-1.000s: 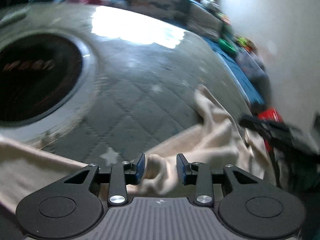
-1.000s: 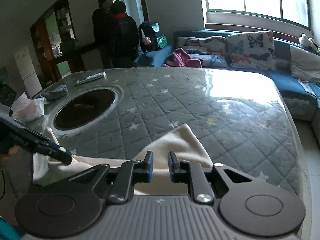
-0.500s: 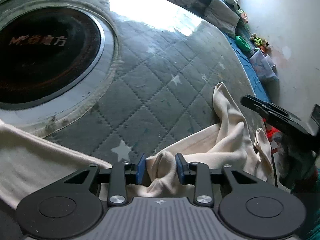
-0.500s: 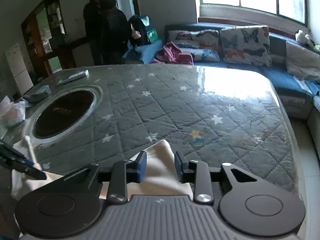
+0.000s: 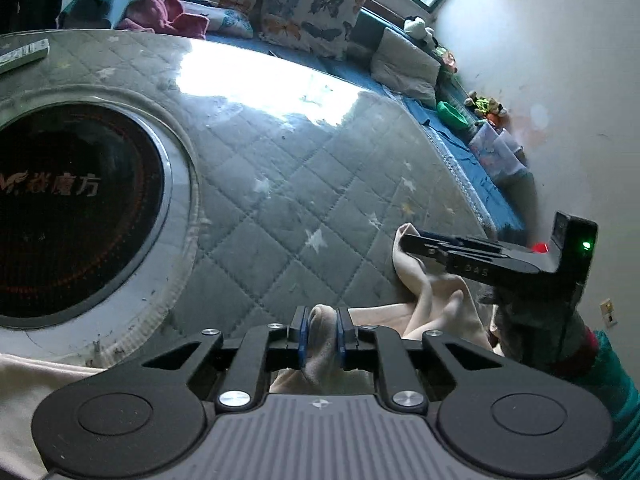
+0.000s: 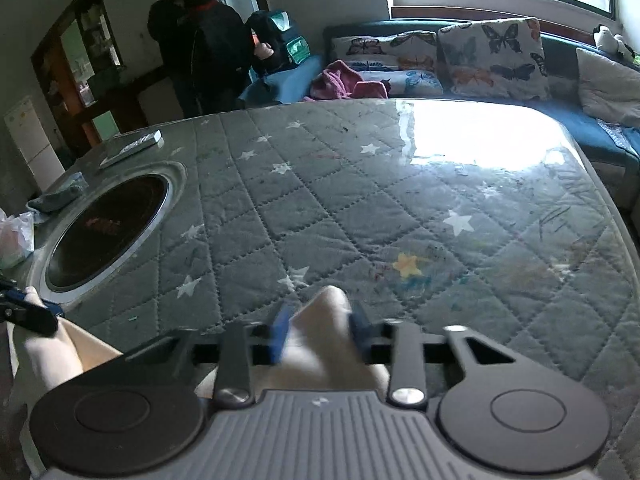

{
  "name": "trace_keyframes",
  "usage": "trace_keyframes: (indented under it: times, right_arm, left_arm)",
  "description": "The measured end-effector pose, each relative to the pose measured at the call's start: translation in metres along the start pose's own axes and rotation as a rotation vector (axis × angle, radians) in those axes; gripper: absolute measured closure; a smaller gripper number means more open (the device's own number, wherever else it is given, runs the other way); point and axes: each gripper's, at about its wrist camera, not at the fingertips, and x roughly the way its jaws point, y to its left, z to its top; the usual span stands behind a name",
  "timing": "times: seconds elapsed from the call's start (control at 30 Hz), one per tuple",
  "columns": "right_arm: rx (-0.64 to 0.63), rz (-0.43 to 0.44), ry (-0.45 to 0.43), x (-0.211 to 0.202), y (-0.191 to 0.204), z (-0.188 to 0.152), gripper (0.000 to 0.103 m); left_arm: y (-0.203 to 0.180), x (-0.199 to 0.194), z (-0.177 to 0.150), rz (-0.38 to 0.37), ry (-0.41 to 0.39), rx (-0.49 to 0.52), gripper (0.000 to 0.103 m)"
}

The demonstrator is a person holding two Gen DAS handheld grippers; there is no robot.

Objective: Fold clothes

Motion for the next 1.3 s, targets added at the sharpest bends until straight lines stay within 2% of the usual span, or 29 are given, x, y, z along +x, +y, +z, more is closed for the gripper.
trace_keyframes:
  times: [0.07,0.27,0.47,0.57,0.7,0.77,0.83,0.9,0.93,1.0,1.1,1.17,1.23,1.3]
  right_arm:
    - [-0.001,-0.012,-0.028,-0.008,0.001,-0.001,0.095]
    - [0.039,-0.017,-0.139,-0.045,-0.005,-0.002,0.096]
    - [0.084,-0.002,-0.228,-0.098,-0.008,-0.021,0.097]
    - [0.087,-0.028,-0.222,-0.120,-0.008,-0.043,0.097]
    - [0.089,-0.101,-0.136,-0.127,-0.008,-0.073,0.097]
    - [0.080,-0.141,-0.105,-0.127,-0.007,-0.084,0.093]
    - [0.044,-0.184,-0.112,-0.131,0.001,-0.088,0.091]
    - [0.003,-0.193,-0.138,-0.138,0.012,-0.085,0.082]
    - [-0.015,-0.187,-0.153,-0.141,0.018,-0.083,0.077]
    - [-0.056,-0.152,-0.171,-0.143,0.031,-0.076,0.075]
    - [-0.091,-0.034,-0.155,-0.130,0.055,-0.065,0.072]
    - [-0.107,0.049,-0.125,-0.116,0.072,-0.064,0.072]
    - [-0.139,0.126,-0.077,-0.095,0.093,-0.067,0.072]
    - [-0.175,0.155,-0.054,-0.079,0.109,-0.071,0.072]
  left_arm:
    - [-0.001,0.001,-0.002,0.001,-0.012,0.028,0.087]
    - [-0.015,-0.002,-0.019,0.008,-0.050,0.199,0.086]
    - [-0.034,-0.019,-0.052,0.005,-0.120,0.437,0.086]
    - [-0.042,-0.024,-0.070,0.010,-0.141,0.541,0.086]
    - [-0.052,-0.026,-0.091,0.016,-0.171,0.638,0.085]
    - [-0.057,-0.025,-0.101,0.019,-0.184,0.680,0.085]
    - [-0.062,-0.023,-0.110,0.032,-0.197,0.726,0.085]
    - [-0.067,-0.020,-0.120,0.052,-0.207,0.778,0.085]
    - [-0.069,-0.019,-0.124,0.057,-0.210,0.794,0.085]
    - [-0.071,-0.016,-0.129,0.057,-0.216,0.806,0.082]
    - [-0.071,-0.014,-0.132,0.062,-0.229,0.798,0.080]
    - [-0.070,-0.014,-0.132,0.060,-0.233,0.790,0.076]
    - [-0.069,-0.017,-0.132,0.057,-0.235,0.788,0.064]
    - [-0.066,-0.021,-0.131,0.054,-0.239,0.779,0.060]
